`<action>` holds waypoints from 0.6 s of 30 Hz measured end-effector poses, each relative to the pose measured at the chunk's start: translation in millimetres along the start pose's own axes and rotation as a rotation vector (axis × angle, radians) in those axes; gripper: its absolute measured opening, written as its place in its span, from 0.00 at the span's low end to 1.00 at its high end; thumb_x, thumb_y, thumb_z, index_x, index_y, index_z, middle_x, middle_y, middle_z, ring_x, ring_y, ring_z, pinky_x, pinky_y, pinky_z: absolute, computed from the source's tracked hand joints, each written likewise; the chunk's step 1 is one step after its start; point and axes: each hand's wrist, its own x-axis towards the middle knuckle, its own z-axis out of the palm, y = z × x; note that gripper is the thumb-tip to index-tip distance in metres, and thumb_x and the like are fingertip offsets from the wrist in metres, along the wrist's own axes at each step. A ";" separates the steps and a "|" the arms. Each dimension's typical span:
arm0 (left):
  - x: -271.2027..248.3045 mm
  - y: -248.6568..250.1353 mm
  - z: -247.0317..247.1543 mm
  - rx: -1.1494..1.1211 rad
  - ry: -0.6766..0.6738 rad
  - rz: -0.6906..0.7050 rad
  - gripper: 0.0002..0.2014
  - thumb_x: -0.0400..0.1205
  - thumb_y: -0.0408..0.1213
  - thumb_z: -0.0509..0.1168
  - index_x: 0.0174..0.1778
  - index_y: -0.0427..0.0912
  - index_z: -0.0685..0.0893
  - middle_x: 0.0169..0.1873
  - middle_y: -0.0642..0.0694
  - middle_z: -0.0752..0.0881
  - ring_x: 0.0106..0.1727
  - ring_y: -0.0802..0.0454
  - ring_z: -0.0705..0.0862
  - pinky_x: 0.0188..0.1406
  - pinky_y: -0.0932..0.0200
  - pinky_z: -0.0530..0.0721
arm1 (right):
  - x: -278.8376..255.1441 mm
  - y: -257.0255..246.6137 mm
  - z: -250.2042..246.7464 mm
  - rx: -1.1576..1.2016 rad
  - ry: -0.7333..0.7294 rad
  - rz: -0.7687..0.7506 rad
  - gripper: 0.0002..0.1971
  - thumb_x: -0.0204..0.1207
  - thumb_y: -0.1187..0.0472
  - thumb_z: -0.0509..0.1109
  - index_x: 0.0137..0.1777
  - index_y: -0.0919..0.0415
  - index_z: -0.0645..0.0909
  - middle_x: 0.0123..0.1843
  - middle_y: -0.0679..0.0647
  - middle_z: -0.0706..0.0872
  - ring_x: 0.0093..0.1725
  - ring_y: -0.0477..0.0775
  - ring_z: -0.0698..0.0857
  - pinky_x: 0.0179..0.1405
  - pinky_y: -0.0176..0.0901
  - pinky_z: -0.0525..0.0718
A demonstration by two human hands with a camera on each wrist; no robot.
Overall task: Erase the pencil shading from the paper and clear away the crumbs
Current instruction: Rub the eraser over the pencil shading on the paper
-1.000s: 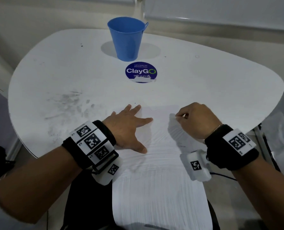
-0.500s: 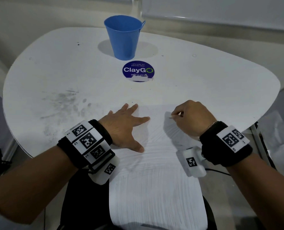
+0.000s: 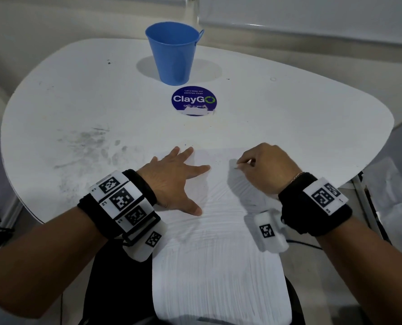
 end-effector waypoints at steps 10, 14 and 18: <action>0.3 -0.2 0.8 0.001 0.002 -0.004 0.53 0.71 0.70 0.73 0.85 0.74 0.45 0.88 0.55 0.32 0.87 0.51 0.29 0.85 0.35 0.40 | -1.6 -3.6 1.9 0.012 0.034 0.011 0.09 0.80 0.57 0.68 0.51 0.50 0.91 0.48 0.47 0.90 0.52 0.55 0.86 0.55 0.47 0.84; 0.5 -0.7 0.8 0.002 0.000 -0.005 0.53 0.71 0.70 0.73 0.85 0.74 0.45 0.87 0.55 0.32 0.87 0.51 0.29 0.85 0.35 0.40 | -13.3 -17.4 12.5 0.023 -0.042 -0.093 0.10 0.80 0.58 0.67 0.49 0.50 0.90 0.39 0.43 0.86 0.48 0.53 0.86 0.51 0.45 0.83; -0.5 0.3 0.8 0.003 -0.002 -0.005 0.53 0.71 0.70 0.73 0.85 0.74 0.45 0.88 0.55 0.32 0.87 0.51 0.29 0.86 0.35 0.40 | -10.2 -16.5 13.2 0.011 -0.061 -0.076 0.09 0.80 0.57 0.67 0.49 0.48 0.90 0.42 0.44 0.88 0.47 0.52 0.86 0.49 0.45 0.83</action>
